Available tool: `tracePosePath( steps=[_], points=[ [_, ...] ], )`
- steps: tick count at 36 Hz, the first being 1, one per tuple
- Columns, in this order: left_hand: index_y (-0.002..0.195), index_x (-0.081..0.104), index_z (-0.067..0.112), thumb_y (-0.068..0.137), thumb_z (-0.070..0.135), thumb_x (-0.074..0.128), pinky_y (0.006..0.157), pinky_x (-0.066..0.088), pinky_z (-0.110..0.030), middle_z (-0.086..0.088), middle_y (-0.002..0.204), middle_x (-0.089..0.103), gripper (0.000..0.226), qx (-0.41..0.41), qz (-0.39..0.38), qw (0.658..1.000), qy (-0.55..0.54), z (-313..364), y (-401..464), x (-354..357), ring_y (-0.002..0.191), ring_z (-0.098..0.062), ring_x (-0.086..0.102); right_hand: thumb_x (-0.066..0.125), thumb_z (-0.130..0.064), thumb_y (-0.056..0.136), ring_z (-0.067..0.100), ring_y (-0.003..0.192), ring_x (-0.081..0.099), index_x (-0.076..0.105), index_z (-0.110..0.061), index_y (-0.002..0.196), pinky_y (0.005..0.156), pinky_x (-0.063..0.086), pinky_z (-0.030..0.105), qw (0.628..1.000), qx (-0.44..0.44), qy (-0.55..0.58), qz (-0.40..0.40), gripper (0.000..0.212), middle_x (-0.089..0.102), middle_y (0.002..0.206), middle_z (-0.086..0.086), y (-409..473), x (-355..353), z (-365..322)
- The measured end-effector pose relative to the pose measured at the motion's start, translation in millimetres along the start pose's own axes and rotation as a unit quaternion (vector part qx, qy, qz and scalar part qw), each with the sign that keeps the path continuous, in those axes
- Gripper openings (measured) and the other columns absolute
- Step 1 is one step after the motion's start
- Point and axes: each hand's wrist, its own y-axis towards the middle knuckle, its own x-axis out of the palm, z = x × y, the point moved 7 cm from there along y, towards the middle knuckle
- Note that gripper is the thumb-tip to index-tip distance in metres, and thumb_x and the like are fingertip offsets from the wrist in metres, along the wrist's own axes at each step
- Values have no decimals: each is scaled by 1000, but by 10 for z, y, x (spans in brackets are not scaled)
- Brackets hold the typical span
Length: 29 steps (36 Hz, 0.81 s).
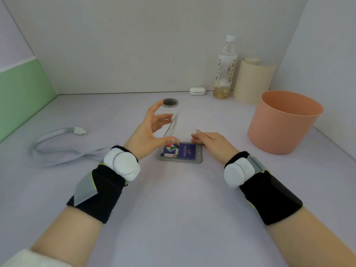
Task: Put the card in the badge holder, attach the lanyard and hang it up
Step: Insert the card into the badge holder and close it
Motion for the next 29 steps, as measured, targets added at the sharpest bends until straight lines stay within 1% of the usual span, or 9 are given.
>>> tracePosePath(
  steps=[4,9,12,14,16,18,20,24,29],
  points=[
    [133,16,40,67,17,78,104,33,-21,2,125,55,93,-28,-28,999,16,-101,34,156,119,-7,52,34,-40,96,18,115,57,58,-8,120,111,33,37,1000,8,28,2,46,65,118,10,5,-14,21],
    [138,18,35,67,17,79,83,38,2,7,120,53,96,-55,-71,994,64,-184,50,347,107,-1,52,35,-48,93,15,110,61,65,-15,110,108,37,37,998,5,62,-4,48,67,113,4,30,-37,43],
    [139,20,32,66,16,79,83,37,2,6,124,50,95,-53,-80,992,83,-211,43,392,112,-4,50,35,-47,93,17,108,62,70,-22,93,105,41,39,999,1,44,2,42,69,110,3,33,-47,47],
    [139,21,32,66,17,80,84,36,2,6,125,49,95,-51,-83,991,88,-218,43,396,114,-5,49,41,-47,90,17,99,62,69,-13,87,101,43,43,999,-11,28,13,44,70,101,2,38,-54,31],
    [138,22,32,65,19,80,89,36,-6,2,127,48,95,-47,-90,990,101,-233,45,409,116,-8,48,47,-35,91,16,101,58,67,-7,103,100,40,37,999,-24,-7,23,36,67,105,5,25,-62,2],
    [138,22,33,65,21,81,91,36,-10,0,127,48,94,-49,-96,987,118,-254,41,430,117,-10,48,52,-24,91,17,117,53,58,-7,122,97,35,22,998,-30,-51,29,35,60,125,7,27,-74,-7],
    [137,23,34,65,23,80,93,37,-11,1,127,48,93,-49,-104,984,132,-278,33,451,118,-11,47,56,-18,89,17,122,51,53,-8,126,91,31,13,996,-40,-77,25,39,56,132,8,40,-72,-8],
    [133,25,41,70,27,76,104,40,-30,2,131,47,82,-57,-113,983,132,-281,21,439,124,-15,45,60,-13,85,16,122,51,53,-9,127,90,30,11,993,-44,-111,23,43,55,133,6,51,-72,5],
    [140,26,27,80,35,65,118,5,-41,3,140,44,72,-72,-132,960,236,-331,18,377,127,-11,42,62,-16,84,19,122,50,56,-12,123,101,34,23,988,-50,-148,20,40,56,131,6,67,-47,17]
  ],
)
